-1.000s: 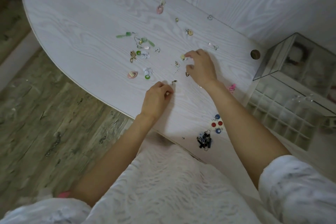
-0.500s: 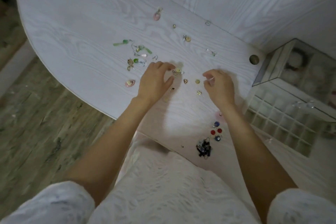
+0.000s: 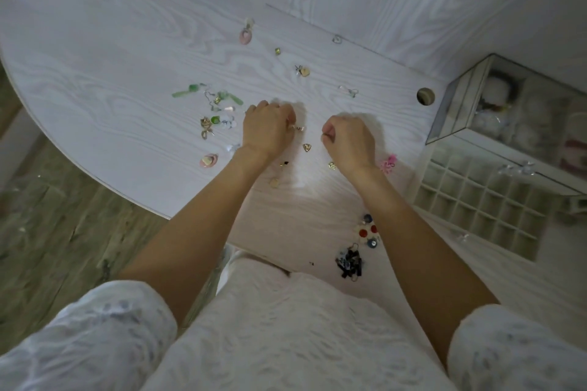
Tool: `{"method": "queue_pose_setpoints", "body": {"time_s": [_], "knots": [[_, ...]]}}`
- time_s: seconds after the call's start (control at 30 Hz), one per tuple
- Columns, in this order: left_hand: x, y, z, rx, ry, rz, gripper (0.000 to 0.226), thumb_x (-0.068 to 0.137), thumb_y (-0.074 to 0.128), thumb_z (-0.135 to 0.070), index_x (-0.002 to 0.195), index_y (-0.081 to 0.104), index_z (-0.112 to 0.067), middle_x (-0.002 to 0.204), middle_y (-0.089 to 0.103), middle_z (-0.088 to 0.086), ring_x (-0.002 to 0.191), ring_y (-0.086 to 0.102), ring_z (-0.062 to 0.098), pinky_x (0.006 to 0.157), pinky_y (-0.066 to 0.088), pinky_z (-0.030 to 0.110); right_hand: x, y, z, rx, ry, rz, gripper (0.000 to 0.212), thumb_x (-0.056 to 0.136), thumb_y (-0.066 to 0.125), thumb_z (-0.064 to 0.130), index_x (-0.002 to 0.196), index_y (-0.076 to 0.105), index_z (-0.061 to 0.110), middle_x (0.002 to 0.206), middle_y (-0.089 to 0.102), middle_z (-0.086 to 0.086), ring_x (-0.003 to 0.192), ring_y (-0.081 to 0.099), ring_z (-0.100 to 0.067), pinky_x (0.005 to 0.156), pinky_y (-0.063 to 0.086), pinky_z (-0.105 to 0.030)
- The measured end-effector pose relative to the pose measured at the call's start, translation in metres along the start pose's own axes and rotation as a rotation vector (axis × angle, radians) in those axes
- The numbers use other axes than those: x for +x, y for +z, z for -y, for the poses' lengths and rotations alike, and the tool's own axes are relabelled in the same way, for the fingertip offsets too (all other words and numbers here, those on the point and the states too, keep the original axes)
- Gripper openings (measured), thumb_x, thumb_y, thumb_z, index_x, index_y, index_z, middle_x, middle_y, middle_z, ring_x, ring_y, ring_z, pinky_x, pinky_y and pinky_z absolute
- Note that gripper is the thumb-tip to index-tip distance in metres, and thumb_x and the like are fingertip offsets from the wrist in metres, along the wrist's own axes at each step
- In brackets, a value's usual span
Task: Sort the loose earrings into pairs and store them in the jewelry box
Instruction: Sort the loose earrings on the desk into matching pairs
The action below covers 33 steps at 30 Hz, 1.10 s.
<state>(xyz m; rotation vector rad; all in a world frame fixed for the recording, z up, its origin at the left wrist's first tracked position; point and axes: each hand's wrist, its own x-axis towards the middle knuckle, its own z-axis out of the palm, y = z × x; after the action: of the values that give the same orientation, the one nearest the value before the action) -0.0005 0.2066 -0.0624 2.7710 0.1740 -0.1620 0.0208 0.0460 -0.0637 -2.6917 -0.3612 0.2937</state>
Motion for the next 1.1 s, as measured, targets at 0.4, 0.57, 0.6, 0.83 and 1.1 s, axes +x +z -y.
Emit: {"method": "queue_pose_setpoints", "body": {"time_s": [0.4, 0.57, 0.6, 0.83, 1.1], "knots": [[-0.004, 0.003, -0.001, 0.038, 0.046, 0.025, 0.020, 0.092, 0.047, -0.017, 0.105, 0.053, -0.003, 0.104, 0.061, 0.014, 0.096, 0.049, 0.032, 0.080, 0.034, 0.036, -0.005, -0.001, 0.000, -0.135, -0.109, 0.053, 0.013, 0.092, 0.052, 0.013, 0.101, 0.055, 0.005, 0.105, 0.059, -0.013, 0.101, 0.049, -0.028, 0.080, 0.044, -0.035], [-0.033, -0.001, -0.005, -0.239, 0.121, -0.244, 0.011, 0.087, 0.057, -0.017, 0.094, 0.057, -0.009, 0.088, 0.065, 0.002, 0.080, 0.054, 0.021, 0.070, 0.041, 0.031, -0.027, -0.009, -0.004, 0.028, -0.116, -0.040, 0.014, 0.091, 0.054, 0.012, 0.103, 0.059, 0.008, 0.097, 0.064, -0.009, 0.092, 0.056, -0.023, 0.071, 0.046, -0.030], [-0.042, -0.002, -0.010, -0.306, 0.133, -0.247, 0.009, 0.087, 0.058, -0.016, 0.094, 0.057, -0.010, 0.087, 0.064, 0.000, 0.078, 0.053, 0.017, 0.068, 0.041, 0.028, -0.036, -0.013, -0.007, 0.090, -0.104, -0.071, 0.013, 0.090, 0.056, 0.011, 0.101, 0.061, 0.008, 0.095, 0.064, -0.009, 0.089, 0.058, -0.021, 0.071, 0.047, -0.029], [-0.104, 0.035, -0.056, -0.437, 0.214, 0.059, 0.009, 0.083, 0.065, -0.016, 0.091, 0.064, -0.014, 0.087, 0.065, 0.002, 0.073, 0.059, 0.018, 0.068, 0.050, 0.034, -0.111, -0.019, -0.038, 0.096, 0.017, -0.090, 0.011, 0.086, 0.063, 0.015, 0.095, 0.067, 0.011, 0.092, 0.069, -0.004, 0.090, 0.059, -0.019, 0.077, 0.044, -0.027], [-0.123, 0.057, -0.077, -0.395, 0.190, 0.032, 0.014, 0.088, 0.059, -0.013, 0.097, 0.067, -0.006, 0.088, 0.063, 0.012, 0.075, 0.059, 0.026, 0.066, 0.044, 0.030, -0.129, -0.013, -0.045, -0.019, -0.051, -0.066, 0.019, 0.086, 0.060, 0.013, 0.104, 0.065, 0.010, 0.098, 0.068, -0.007, 0.098, 0.055, -0.025, 0.086, 0.042, -0.033]]}}
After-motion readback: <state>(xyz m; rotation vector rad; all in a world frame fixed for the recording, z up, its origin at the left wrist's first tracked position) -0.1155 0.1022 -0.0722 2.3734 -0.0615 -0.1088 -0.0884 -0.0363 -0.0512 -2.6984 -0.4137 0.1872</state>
